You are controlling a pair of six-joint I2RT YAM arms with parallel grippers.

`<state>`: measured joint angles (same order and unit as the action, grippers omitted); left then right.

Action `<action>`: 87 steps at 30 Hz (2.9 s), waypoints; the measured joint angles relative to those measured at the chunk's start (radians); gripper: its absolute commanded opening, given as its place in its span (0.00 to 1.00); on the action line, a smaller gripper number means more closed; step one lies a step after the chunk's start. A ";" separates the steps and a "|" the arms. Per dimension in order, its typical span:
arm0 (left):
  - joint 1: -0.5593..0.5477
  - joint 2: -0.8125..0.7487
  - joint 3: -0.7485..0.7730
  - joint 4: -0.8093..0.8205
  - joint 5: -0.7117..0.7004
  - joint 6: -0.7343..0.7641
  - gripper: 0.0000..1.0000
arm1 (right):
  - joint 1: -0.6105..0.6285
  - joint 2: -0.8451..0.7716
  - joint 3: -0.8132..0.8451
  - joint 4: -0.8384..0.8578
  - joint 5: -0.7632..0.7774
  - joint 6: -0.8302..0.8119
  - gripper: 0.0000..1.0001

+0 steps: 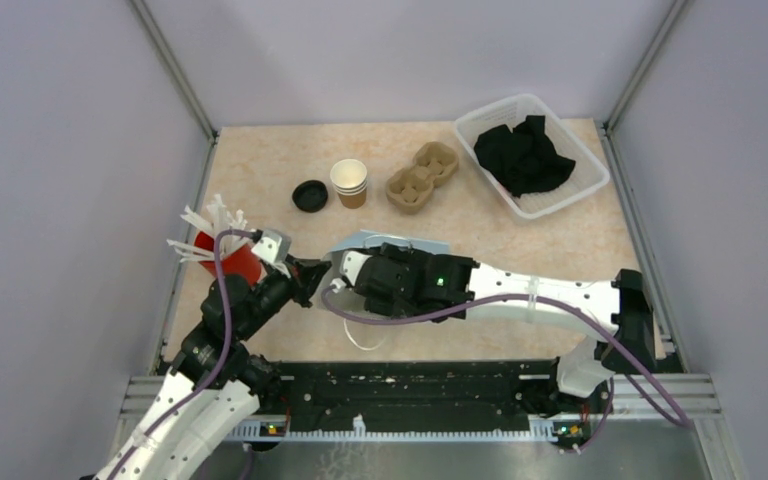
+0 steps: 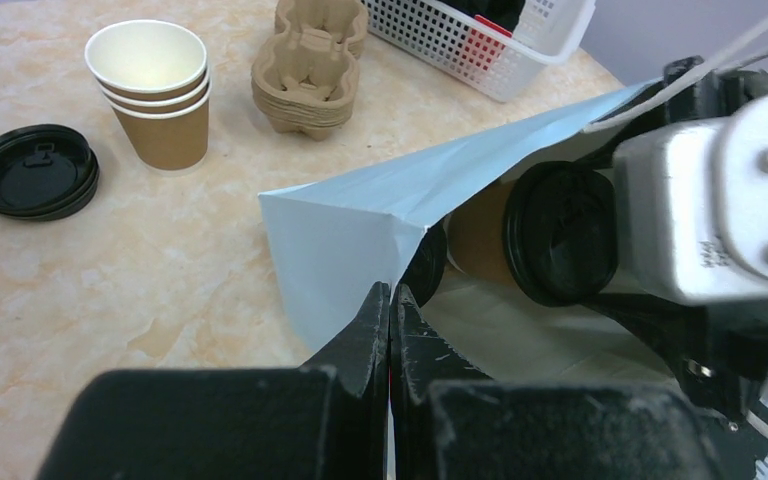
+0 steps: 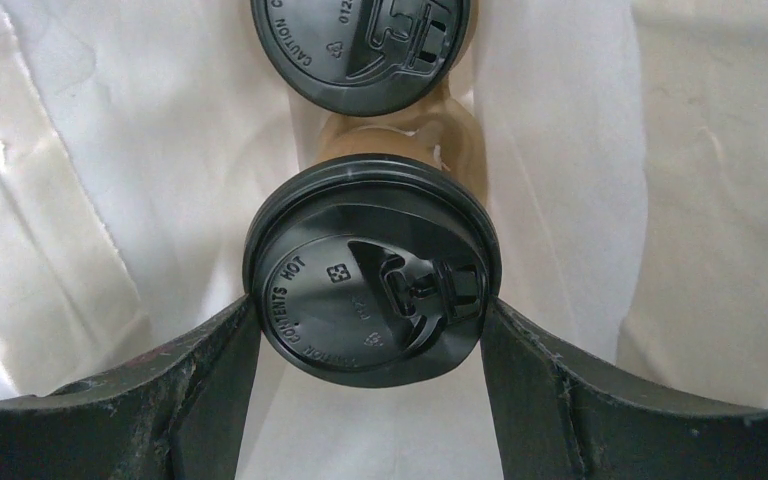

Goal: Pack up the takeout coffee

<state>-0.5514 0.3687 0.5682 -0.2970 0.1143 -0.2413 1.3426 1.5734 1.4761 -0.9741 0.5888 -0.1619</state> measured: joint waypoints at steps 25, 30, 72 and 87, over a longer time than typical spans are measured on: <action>-0.027 0.104 0.100 -0.026 -0.085 0.013 0.00 | -0.049 0.003 -0.022 0.055 -0.171 -0.292 0.51; -0.028 0.107 0.104 -0.045 -0.122 0.011 0.00 | -0.055 -0.010 -0.067 0.077 -0.175 -0.340 0.49; -0.031 0.101 0.104 -0.079 -0.091 0.032 0.00 | -0.162 0.068 -0.038 0.151 -0.136 -0.448 0.48; -0.031 0.078 0.099 -0.084 -0.067 0.031 0.00 | -0.182 0.008 -0.220 0.325 -0.119 -0.449 0.48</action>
<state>-0.5823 0.4469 0.6670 -0.3813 0.0475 -0.2104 1.1603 1.5814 1.2560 -0.6487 0.4702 -0.6109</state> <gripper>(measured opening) 0.006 0.721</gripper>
